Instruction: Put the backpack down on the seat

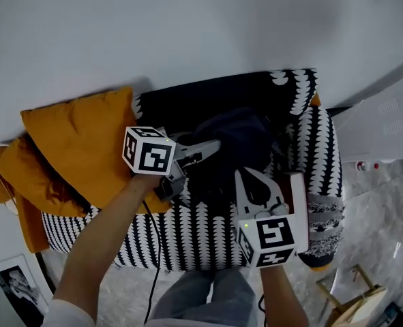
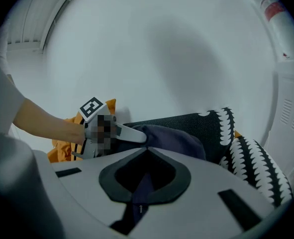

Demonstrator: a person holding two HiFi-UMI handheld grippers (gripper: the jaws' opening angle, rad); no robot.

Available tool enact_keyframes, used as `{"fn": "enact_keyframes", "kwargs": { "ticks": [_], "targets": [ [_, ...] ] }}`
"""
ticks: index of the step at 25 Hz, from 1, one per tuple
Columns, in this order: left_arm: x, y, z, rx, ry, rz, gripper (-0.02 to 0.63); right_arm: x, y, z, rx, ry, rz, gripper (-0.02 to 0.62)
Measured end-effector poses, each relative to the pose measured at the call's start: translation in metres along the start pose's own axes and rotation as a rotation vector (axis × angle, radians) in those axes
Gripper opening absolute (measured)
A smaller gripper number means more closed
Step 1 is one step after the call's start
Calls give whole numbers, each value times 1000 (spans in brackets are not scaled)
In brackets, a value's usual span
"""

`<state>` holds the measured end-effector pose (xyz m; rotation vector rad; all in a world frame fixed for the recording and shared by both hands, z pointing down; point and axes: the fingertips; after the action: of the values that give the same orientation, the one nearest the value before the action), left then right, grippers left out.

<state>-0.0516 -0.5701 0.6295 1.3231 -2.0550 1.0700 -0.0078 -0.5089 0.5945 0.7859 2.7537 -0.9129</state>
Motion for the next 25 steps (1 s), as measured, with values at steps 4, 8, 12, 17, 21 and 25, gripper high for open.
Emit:
{"fn": "enact_keyframes", "kwargs": {
  "ticks": [4,8,12,17,21,25],
  "targets": [
    [20,2,2,-19,-18,134,51,-2,-8,-3,19,3,37,3],
    [36,7,1,-17,-54,271,63,-4,-14,-6,35,-3,71,3],
    [47,13,0,-18,-57,370,115,-8,-21,-9,47,-13,101,3],
    [55,25,-1,-27,-40,495,264,-7,-27,-5,59,-10,147,3],
    [47,32,-5,-43,-26,538,276,-3,-25,-3,62,-3,176,3],
    [36,41,-7,-65,-14,577,276,-1,-16,4,50,-13,186,3]
  ]
}}
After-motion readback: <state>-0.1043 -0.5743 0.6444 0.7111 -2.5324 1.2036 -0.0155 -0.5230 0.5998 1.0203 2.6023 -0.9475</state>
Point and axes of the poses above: the fingertips, and each gripper's own axes: y backward along the fingers, x to its left, z out of its top, and after that the axes turned 2 degrees about -y, right-handed
